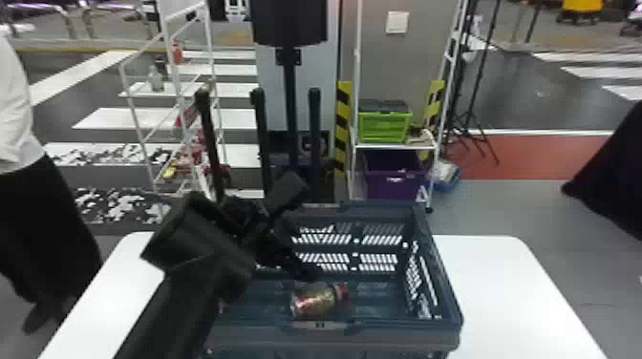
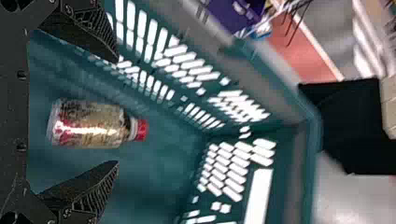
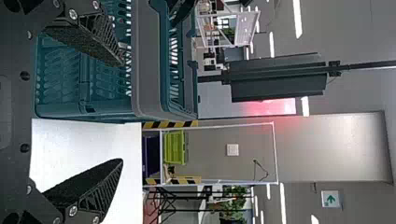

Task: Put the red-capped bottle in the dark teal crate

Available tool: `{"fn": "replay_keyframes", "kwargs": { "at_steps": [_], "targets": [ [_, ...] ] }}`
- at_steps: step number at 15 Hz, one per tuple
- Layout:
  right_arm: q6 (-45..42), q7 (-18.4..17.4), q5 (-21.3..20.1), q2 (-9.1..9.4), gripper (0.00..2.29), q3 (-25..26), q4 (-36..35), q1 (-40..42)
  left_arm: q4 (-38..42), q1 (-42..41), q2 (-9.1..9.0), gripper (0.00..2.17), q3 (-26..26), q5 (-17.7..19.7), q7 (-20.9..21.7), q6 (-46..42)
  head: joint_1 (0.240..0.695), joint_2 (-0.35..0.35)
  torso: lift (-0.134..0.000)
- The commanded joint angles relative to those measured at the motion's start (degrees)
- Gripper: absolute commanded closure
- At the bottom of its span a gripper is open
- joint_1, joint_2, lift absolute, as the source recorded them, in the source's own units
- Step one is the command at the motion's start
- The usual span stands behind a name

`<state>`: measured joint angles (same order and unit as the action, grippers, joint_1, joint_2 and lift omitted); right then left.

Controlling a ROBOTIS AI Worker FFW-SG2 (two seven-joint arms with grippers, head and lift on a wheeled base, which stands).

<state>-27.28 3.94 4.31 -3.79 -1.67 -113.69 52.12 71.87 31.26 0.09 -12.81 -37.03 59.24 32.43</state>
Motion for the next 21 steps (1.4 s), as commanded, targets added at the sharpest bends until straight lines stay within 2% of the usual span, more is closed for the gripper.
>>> {"fn": "replay_keyframes", "kwargs": {
  "at_steps": [1, 3, 5, 8, 10, 11, 12, 14, 15, 16, 18, 19, 21],
  "targets": [
    [0.0, 0.0, 0.0, 0.1, 0.15, 0.0, -0.2, 0.2, 10.4, -3.8, -0.24, 0.13, 5.4, 0.6, 1.6, 2.7, 0.499, 0.0, 0.0],
    [0.0, 0.0, 0.0, 0.1, 0.15, 0.0, -0.6, 0.3, 20.0, -7.8, -0.24, 0.13, 10.7, 3.5, 1.4, 5.3, 0.499, 0.0, 0.0],
    [0.0, 0.0, -0.1, 0.1, 0.15, 0.1, -0.8, 0.4, 29.1, -12.9, -0.24, 0.13, 16.7, 10.1, -0.3, 7.8, 0.499, 0.0, 0.0],
    [0.0, 0.0, -0.1, -0.08, 0.15, 0.1, -1.4, 0.6, 42.9, -24.0, -0.24, 0.13, 22.0, 18.0, -11.1, 11.3, 0.499, 0.0, 0.0],
    [0.2, -0.1, -0.1, -0.43, 0.15, 0.1, -1.5, 0.5, 50.6, -32.2, -0.24, 0.13, 26.3, 25.4, -18.6, 12.2, 0.499, 0.0, 0.0],
    [0.2, -0.1, 0.0, -0.69, 0.15, 0.1, -1.7, 0.5, 54.0, -36.7, -0.24, 0.13, 26.4, 27.3, -22.9, 12.0, 0.499, 0.0, 0.0],
    [0.4, -0.1, 0.1, -1.04, 0.15, 0.0, -1.9, 0.5, 56.4, -40.2, -0.24, 0.13, 26.5, 28.9, -25.7, 11.8, 0.499, 0.0, 0.0],
    [1.1, -0.1, 0.2, -1.66, 0.15, -0.1, -2.2, 0.5, 60.4, -46.9, -0.24, 0.13, 28.5, 34.7, -29.6, 10.2, 0.499, 0.0, 0.0],
    [1.1, -0.1, 0.2, -2.01, 0.15, -0.2, -2.3, 0.5, 61.3, -50.6, -0.24, 0.13, 29.1, 36.8, -31.4, 6.2, 0.499, 0.0, 0.0],
    [1.2, -0.1, 0.3, -2.36, 0.15, -0.4, -2.6, 0.5, 60.6, -55.1, -0.24, 0.13, 29.1, 37.5, -33.9, -4.5, 0.499, 0.0, 0.0],
    [1.8, -0.1, 0.3, -2.54, 0.15, -0.5, -3.3, 0.8, 57.7, -61.1, -0.24, 0.13, 29.1, 41.1, -37.5, -15.8, 0.499, 0.0, 0.0],
    [2.1, -0.1, 0.2, -2.54, 0.15, -0.6, -3.8, 1.0, 54.8, -65.2, -0.24, 0.13, 27.6, 41.0, -40.6, -27.5, 0.499, 0.0, 0.0],
    [3.0, -0.1, 0.1, -2.8, 0.15, -0.8, -4.6, 1.1, 51.0, -70.8, -0.24, 0.13, 23.8, 39.9, -46.3, -40.4, 0.499, 0.0, 0.0]
  ]
}}
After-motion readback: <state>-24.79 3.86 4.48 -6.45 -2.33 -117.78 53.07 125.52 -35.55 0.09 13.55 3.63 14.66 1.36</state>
